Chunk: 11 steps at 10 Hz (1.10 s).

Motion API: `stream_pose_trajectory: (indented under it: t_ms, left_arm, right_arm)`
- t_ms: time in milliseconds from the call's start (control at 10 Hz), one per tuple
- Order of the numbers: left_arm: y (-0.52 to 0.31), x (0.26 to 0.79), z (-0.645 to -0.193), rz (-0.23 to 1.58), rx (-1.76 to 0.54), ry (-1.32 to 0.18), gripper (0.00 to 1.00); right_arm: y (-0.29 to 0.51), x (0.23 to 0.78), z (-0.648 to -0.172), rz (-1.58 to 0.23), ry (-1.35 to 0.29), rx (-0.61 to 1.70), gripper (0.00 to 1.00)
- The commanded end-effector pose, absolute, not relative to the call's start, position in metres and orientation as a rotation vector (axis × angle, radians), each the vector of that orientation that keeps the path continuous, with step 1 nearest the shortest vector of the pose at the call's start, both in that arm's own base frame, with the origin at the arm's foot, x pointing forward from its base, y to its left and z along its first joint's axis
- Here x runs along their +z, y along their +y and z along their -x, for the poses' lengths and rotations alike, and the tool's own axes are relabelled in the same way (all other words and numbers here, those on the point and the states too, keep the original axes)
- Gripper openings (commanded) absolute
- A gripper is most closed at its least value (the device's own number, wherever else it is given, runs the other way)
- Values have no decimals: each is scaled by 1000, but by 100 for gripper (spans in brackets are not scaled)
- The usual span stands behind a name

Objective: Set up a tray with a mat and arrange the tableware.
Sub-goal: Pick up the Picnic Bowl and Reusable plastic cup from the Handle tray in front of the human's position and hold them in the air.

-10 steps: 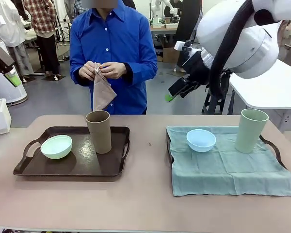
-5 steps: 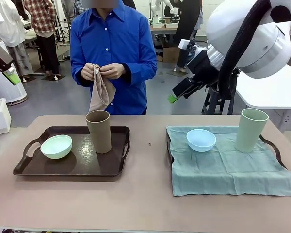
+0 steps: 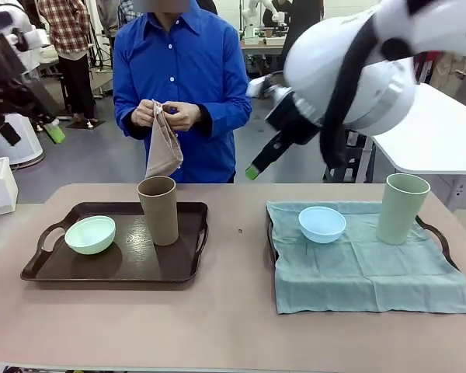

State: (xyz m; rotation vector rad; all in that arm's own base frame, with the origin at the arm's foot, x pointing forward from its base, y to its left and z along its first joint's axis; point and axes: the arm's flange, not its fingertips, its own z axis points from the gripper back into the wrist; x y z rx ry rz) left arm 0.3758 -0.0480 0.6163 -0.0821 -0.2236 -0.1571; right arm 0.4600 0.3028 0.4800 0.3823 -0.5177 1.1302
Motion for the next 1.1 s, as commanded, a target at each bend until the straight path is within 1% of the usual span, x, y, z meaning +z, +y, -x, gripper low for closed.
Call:
stream_pose_trajectory:
  t_ms: [0,200,300,400,500,600,1000]
  left_arm:
    - [-55,602,-386,-154,-83,-218,100]
    - [-53,579,-394,-186,-106,-191,100]
    - [-49,565,-393,-161,-98,-181,100]
    - [-48,560,-398,-91,-102,-190,100]
    - [-53,560,-395,39,-186,-204,100]
    - [-48,565,-396,-160,-117,-167,100]
    - [-48,565,-396,-160,-117,-167,100]
  right_arm:
    - [331,451,-482,-420,-507,1342,100]
    - [363,420,-491,-525,-501,1454,100]
    - [377,407,-494,-554,-488,1490,100]
    - [388,403,-497,-576,-505,1493,100]
    - [392,410,-491,-558,-538,1512,100]
    - [389,402,-487,-521,-497,1476,100]
    - [395,403,-494,-533,-510,1492,100]
